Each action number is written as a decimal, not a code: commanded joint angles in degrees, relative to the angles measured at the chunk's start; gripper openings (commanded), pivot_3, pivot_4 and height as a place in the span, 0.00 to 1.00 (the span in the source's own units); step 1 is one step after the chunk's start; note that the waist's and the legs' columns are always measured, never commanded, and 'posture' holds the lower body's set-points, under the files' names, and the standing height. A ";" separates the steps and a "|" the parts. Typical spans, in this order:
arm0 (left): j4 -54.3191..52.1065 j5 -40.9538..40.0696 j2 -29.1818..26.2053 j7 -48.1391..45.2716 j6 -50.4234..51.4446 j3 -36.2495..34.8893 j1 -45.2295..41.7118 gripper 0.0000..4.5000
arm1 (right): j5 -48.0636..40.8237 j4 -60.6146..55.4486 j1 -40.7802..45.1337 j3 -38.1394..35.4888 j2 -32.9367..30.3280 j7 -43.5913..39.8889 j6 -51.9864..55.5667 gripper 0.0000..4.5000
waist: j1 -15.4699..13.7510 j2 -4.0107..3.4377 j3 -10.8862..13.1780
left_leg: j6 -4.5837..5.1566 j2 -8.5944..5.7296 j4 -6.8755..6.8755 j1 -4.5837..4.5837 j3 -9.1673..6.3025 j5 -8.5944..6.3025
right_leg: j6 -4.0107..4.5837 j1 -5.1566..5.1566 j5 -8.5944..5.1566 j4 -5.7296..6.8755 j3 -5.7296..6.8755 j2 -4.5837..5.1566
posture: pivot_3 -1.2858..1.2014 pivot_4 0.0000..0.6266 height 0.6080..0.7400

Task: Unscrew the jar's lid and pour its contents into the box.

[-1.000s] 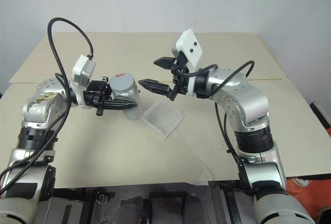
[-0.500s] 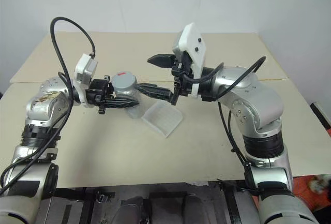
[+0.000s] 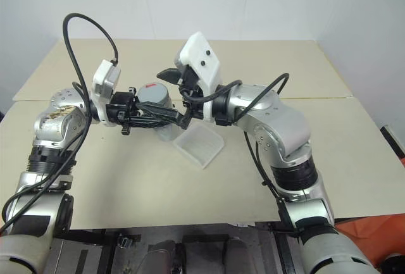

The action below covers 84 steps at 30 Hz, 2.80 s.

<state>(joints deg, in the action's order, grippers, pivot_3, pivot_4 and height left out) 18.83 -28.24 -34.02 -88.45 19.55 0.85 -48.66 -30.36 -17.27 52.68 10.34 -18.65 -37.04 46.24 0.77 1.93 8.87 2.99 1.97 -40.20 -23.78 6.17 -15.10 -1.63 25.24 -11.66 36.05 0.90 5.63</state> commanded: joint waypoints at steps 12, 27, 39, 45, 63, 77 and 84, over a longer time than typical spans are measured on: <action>-2.27 -0.23 -0.90 -0.25 -0.86 -0.61 0.20 0.43 | 1.55 0.97 0.68 -2.94 -1.34 -0.80 -1.07 1.00 | 0.04 0.00 0.00 | 0.00 0.00 0.00 0.00 0.00 0.00 | 0.00 0.00 0.00 0.00 0.00 0.00 | 0.52 0.24 1.00; -1.74 0.21 -0.67 -0.62 -1.21 -0.29 -0.35 0.43 | 0.20 0.76 -0.23 -4.98 -4.95 -1.35 -1.26 1.00 | 0.03 0.00 0.00 | 0.01 0.00 0.00 0.00 -0.01 -0.01 | 0.00 0.00 0.00 0.00 0.00 0.00 | 0.52 0.24 1.00; -1.77 0.53 -0.69 -0.68 -1.35 -0.52 -0.13 0.43 | -1.52 -1.34 -2.03 -4.91 -7.20 -3.36 -1.35 1.00 | 0.02 0.00 0.00 | 0.02 0.00 0.00 0.00 -0.01 -0.01 | 0.00 0.00 0.00 -0.02 0.00 0.00 | 0.52 0.24 1.00; -1.83 0.52 -0.71 -0.66 -1.52 -0.62 0.07 0.43 | -3.70 -3.84 -3.28 -5.56 -8.44 -5.36 -1.33 1.00 | -0.03 0.00 0.00 | 0.02 0.00 0.00 0.00 -0.01 -0.01 | 0.00 0.00 0.00 -0.03 0.00 0.00 | 0.52 0.24 1.00; -1.89 0.69 -0.33 -0.60 -1.90 -0.46 0.02 0.43 | -1.28 -0.77 0.81 -1.55 -2.97 -3.09 -0.96 1.00 | 0.01 0.00 0.00 | 0.01 0.00 0.00 0.00 -0.01 -0.01 | 0.00 0.00 0.00 0.00 0.00 0.00 | 0.52 0.24 1.00; -2.72 0.60 -0.58 -0.28 -1.50 -0.59 0.45 0.43 | -0.57 1.20 2.14 -0.69 -0.42 -3.27 0.32 0.74 | 0.04 0.00 0.00 | 0.01 0.00 0.00 0.00 -0.01 -0.01 | 0.00 0.00 0.00 0.00 0.00 0.00 | 0.52 0.24 1.00; -2.55 0.70 -0.47 -0.20 -1.83 -0.47 0.68 0.43 | -2.75 0.89 2.82 -3.19 -0.01 -2.73 2.34 0.61 | 0.02 0.00 0.00 | 0.01 0.00 0.00 0.00 -0.01 -0.01 | 0.00 0.00 0.00 0.00 0.00 0.00 | 0.52 0.24 1.00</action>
<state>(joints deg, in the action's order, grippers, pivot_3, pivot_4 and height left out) 17.98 -27.10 -34.18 -88.45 18.72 0.93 -47.87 -31.48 -15.18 53.39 10.16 -18.89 -40.41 48.00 0.78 1.93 8.87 3.00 1.98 -40.20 -23.79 6.16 -15.11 -1.63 25.24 -11.66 36.06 0.91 5.63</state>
